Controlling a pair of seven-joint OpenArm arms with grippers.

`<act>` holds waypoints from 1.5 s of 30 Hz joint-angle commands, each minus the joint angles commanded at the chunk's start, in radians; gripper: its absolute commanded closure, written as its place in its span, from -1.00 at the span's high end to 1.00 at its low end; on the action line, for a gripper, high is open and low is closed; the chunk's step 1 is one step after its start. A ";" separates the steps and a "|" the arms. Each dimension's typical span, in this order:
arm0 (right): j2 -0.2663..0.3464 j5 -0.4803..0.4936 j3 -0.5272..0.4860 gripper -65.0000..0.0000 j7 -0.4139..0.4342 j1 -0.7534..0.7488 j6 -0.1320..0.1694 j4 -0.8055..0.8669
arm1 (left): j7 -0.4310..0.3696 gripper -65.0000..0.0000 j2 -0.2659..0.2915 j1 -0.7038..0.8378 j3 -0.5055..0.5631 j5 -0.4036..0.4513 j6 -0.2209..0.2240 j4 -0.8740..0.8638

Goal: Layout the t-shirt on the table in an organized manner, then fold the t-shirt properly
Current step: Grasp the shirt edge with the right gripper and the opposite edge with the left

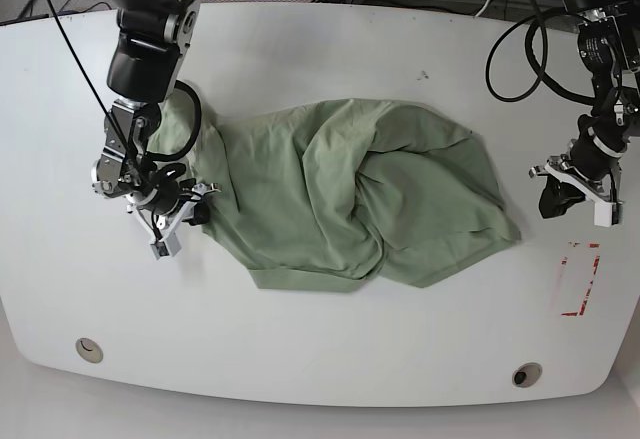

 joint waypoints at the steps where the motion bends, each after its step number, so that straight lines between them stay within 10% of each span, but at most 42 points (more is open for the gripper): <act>1: -0.006 0.000 0.000 -1.00 -0.012 -0.012 0.000 0.034 | 0.000 -1.00 0.000 -0.003 -0.009 0.000 0.000 -0.008; 24: -0.072 -0.006 -0.009 -1.00 -0.149 -0.133 0.000 0.404 | 0.000 -1.00 0.002 -0.348 0.101 0.000 0.000 -0.532; 35: -0.074 -0.008 -0.009 -1.00 -0.149 -0.152 0.000 0.404 | -0.003 0.18 0.029 -0.384 0.121 0.000 0.000 -0.572; 45: -0.078 -0.005 -0.009 -1.00 -0.149 -0.160 0.000 0.445 | -0.003 0.34 0.034 -0.408 0.178 -0.002 0.000 -0.594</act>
